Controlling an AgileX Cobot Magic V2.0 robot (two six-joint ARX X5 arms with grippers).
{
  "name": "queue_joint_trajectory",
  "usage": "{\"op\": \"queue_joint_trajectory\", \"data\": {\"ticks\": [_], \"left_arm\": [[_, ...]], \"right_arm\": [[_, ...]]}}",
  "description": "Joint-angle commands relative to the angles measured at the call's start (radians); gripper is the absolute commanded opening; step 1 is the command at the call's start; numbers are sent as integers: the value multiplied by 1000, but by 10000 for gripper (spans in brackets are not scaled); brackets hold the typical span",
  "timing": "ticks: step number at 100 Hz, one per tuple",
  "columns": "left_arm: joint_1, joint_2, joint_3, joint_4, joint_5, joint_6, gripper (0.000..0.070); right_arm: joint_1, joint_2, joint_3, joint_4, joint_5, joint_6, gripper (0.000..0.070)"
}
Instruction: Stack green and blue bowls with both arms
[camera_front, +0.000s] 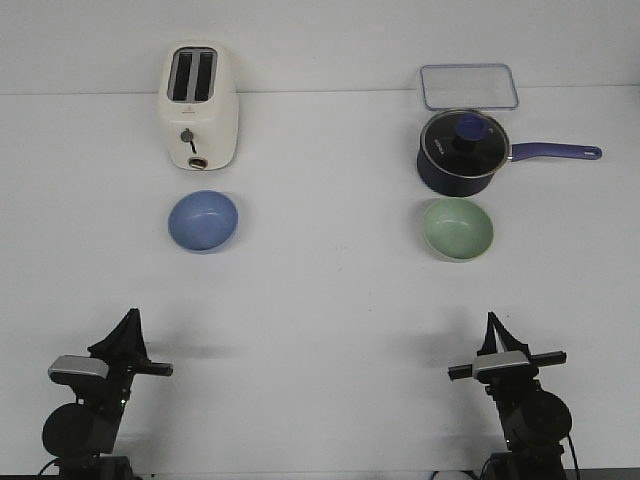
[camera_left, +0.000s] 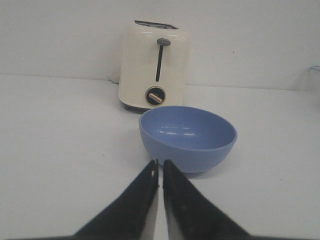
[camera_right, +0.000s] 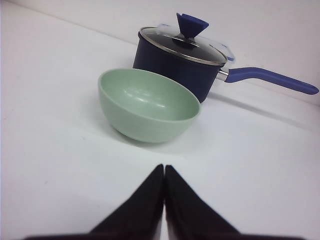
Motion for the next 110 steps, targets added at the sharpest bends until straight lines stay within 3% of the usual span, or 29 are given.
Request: {"op": "queue_joint_trajectory", "data": {"ticks": [1, 25, 33, 49, 63, 81, 104, 110], "left_arm": [[1, -2, -20, 12, 2, 8, 15], [1, -2, -20, 12, 2, 8, 15], [1, -2, -20, 12, 2, 8, 15], [1, -2, -20, 12, 2, 8, 15], [1, -2, -20, 12, 2, 8, 15], [1, -2, -20, 12, 2, 8, 15], [1, -2, -20, 12, 2, 8, 15], [1, -2, -20, 12, 2, 8, 15]], "right_arm": [[0, 0, -2, 10, 0, 9, 0], [1, 0, -2, 31, -10, 41, 0], [1, 0, -2, 42, -12, 153, 0], [1, 0, 0, 55, 24, 491, 0], [0, 7, 70, -43, 77, 626, 0], [0, 140, 236, -105, 83, 630, 0], [-1, 555, 507, -224, 64, 590, 0], [-1, 673, 574, -241, 45, 566, 57]]}}
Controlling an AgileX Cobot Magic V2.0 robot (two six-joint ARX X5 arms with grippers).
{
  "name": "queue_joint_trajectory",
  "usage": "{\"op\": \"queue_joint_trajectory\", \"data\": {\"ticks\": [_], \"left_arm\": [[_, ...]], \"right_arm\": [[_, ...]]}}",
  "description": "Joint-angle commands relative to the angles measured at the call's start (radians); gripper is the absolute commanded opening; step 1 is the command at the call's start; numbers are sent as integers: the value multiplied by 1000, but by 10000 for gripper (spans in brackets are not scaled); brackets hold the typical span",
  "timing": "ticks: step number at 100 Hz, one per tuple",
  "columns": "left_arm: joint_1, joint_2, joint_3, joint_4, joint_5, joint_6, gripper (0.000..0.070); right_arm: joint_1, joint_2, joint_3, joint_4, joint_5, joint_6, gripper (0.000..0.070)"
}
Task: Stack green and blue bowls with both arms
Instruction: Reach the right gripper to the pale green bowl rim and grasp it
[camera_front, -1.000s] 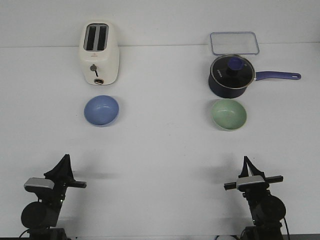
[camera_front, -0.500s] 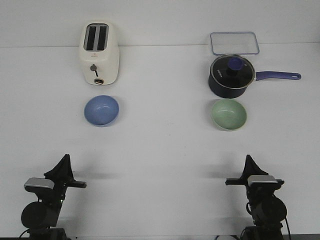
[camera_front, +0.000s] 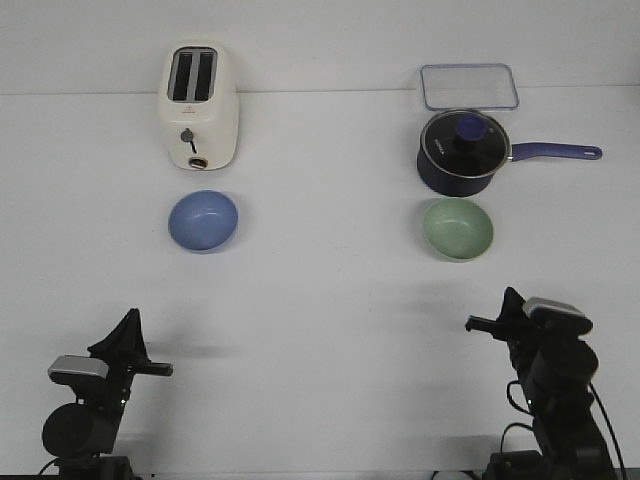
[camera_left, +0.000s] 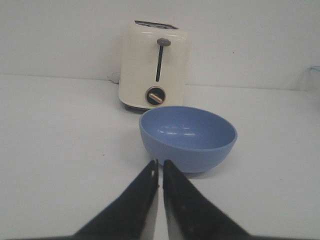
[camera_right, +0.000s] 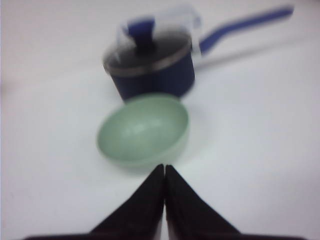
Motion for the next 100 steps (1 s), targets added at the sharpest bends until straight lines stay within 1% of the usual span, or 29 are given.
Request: {"op": "queue_joint_trajectory", "data": {"ticks": [1, 2, 6, 11, 13, 15, 30, 49, 57, 71, 76, 80, 83, 85, 86, 91, 100], "left_arm": [[1, -2, -20, 12, 2, 8, 15], [1, -2, -20, 12, 2, 8, 15], [1, -2, -20, 12, 2, 8, 15], [1, -2, -20, 12, 2, 8, 15], [1, -2, -20, 12, 2, 8, 15], [1, -2, -20, 12, 2, 8, 15], [1, -2, -20, 12, 2, 8, 15], [1, -2, -20, 12, 2, 8, 15], [1, -2, -20, 12, 2, 8, 15], [1, -2, -20, 12, 2, 8, 15], [1, -2, -20, 12, 2, 8, 15], [1, -2, -20, 12, 2, 8, 15], [1, -2, -20, 12, 2, 8, 15], [1, -2, -20, 12, 2, 8, 15], [1, -2, -20, 12, 2, 8, 15], [1, -2, -20, 12, 2, 8, 15], [1, -2, -20, 12, 2, 8, 15]], "right_arm": [[-1, 138, 72, -5, -17, -34, 78], [-1, 185, 98, -9, -24, -40, 146], [-1, 229, 122, -10, -30, -45, 222], [-2, 314, 171, -10, -35, -48, 367], [-2, 347, 188, -9, -35, -49, 405], [-2, 379, 207, -8, -34, -52, 428], [-23, 602, 336, 7, -33, -93, 433], [-82, 862, 493, 5, -36, -134, 434], [-103, 954, 546, -1, -47, -136, 434], [-134, 1081, 603, 1, -90, -137, 433], [-140, 1115, 616, 0, -98, -137, 408], [-145, 1138, 625, -1, -112, -137, 342], [-148, 1152, 629, -2, -125, -137, 264], [-151, 1158, 632, -4, -137, -138, 181], [-151, 1159, 632, -5, -139, -138, 163], [-155, 1163, 633, -5, -146, -138, 1], [-156, 1153, 635, -10, -150, -138, 0]]}}
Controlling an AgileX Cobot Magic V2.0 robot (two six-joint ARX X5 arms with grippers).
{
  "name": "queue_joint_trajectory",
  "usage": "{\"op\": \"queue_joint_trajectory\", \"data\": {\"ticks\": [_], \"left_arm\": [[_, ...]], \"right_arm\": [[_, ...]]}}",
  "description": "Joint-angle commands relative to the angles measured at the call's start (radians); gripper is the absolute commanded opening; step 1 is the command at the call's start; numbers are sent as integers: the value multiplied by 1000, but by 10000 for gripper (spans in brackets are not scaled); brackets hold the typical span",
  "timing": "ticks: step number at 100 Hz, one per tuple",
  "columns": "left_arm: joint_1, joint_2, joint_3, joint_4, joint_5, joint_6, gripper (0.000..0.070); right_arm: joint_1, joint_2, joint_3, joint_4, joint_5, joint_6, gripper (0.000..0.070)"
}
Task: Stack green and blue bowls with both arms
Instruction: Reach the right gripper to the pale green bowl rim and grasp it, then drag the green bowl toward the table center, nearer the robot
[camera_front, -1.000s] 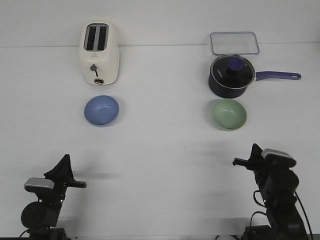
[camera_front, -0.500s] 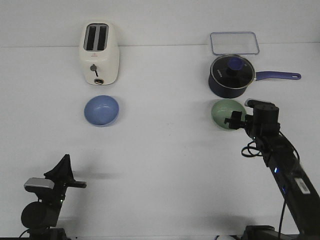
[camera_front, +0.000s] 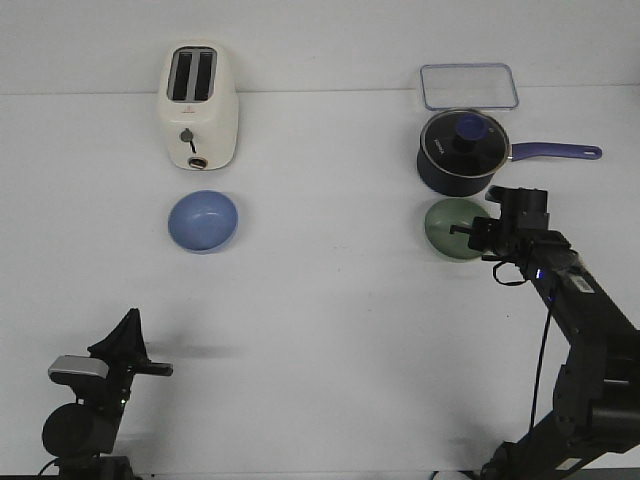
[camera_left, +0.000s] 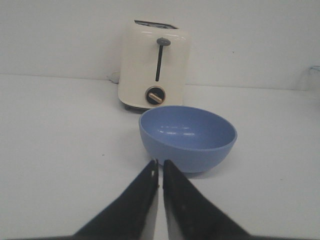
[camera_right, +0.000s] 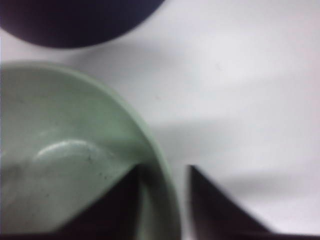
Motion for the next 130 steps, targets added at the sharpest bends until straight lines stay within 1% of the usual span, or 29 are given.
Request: {"op": "queue_joint_trajectory", "data": {"ticks": [1, 19, 39, 46, 54, 66, 79, 90, 105, 122, 130], "left_arm": [[1, -2, -20, 13, 2, 8, 15], [1, -2, -20, 13, 2, 8, 15], [1, -2, -20, 12, 2, 8, 15], [1, -2, -20, 12, 2, 8, 15], [1, -2, -20, 13, 2, 8, 15], [1, -2, -20, 13, 2, 8, 15], [1, -2, -20, 13, 2, -11, 15], [1, -2, -20, 13, 2, -18, 15], [1, -2, -20, 13, 2, -90, 14], [1, -2, -20, 11, 2, -209, 14], [1, -2, -20, 13, 2, -244, 13]], "right_arm": [[-4, -2, 26, 4, -6, -10, 0], [-5, -122, 26, -29, -62, -31, 0], [-1, -336, 23, -127, -174, -34, 0], [18, -404, 7, -154, -206, -35, 0], [66, -478, -35, -169, -222, -34, 0], [174, -576, -149, -155, -222, -4, 0], [332, -621, -288, -111, -216, 50, 0], [459, -620, -384, -53, -167, 93, 0], [588, -578, -451, 21, -94, 138, 0], [638, -502, -452, 34, -85, 137, 0], [644, -468, -452, 42, -86, 136, 10]]}}
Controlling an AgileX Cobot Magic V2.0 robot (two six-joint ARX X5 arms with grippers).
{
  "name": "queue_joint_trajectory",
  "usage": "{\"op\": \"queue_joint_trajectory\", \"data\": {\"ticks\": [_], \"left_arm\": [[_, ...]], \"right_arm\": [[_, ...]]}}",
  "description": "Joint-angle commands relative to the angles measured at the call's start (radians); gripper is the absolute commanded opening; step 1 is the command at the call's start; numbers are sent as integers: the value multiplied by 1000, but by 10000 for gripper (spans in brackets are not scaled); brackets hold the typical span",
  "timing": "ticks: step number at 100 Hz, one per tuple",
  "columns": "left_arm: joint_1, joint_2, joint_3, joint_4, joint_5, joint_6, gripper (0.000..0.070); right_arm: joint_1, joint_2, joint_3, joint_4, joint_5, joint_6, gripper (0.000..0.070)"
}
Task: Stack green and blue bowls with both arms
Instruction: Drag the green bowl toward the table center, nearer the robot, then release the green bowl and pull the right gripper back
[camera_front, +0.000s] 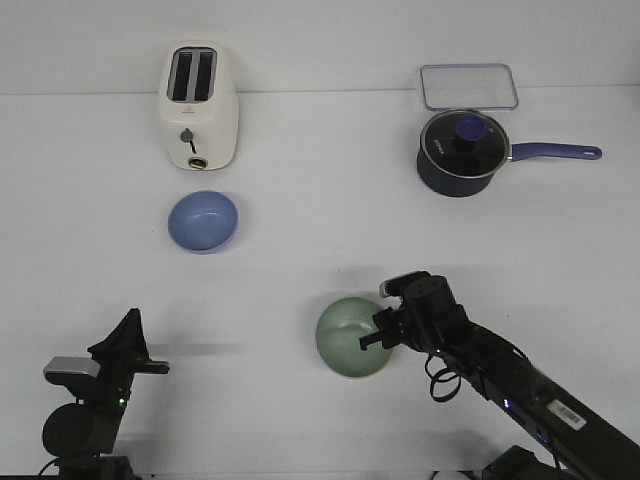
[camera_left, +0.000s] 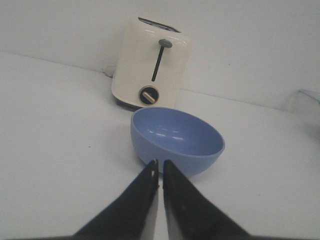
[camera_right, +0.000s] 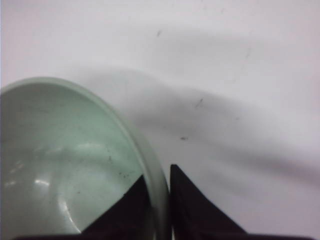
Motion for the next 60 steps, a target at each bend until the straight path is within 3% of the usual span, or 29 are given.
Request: {"op": "queue_joint_trajectory", "data": {"ticks": [1, 14, 21, 42, 60], "left_arm": [[1, -2, -20, 12, 2, -70, 14], [1, -2, -19, 11, 2, -154, 13], [1, -2, -16, 12, 2, -212, 12], [1, -2, -2, -2, 2, -378, 12], [1, 0, 52, -119, 43, -418, 12]], "right_arm": [[10, 31, 6, 16, 4, 16, 17], [10, 51, 6, 25, -14, 15, 221], [10, 48, 7, 25, -14, 9, 296], [-59, -94, 8, 21, -10, -15, 303], [-182, -293, 7, -38, 62, -82, 302]]}}
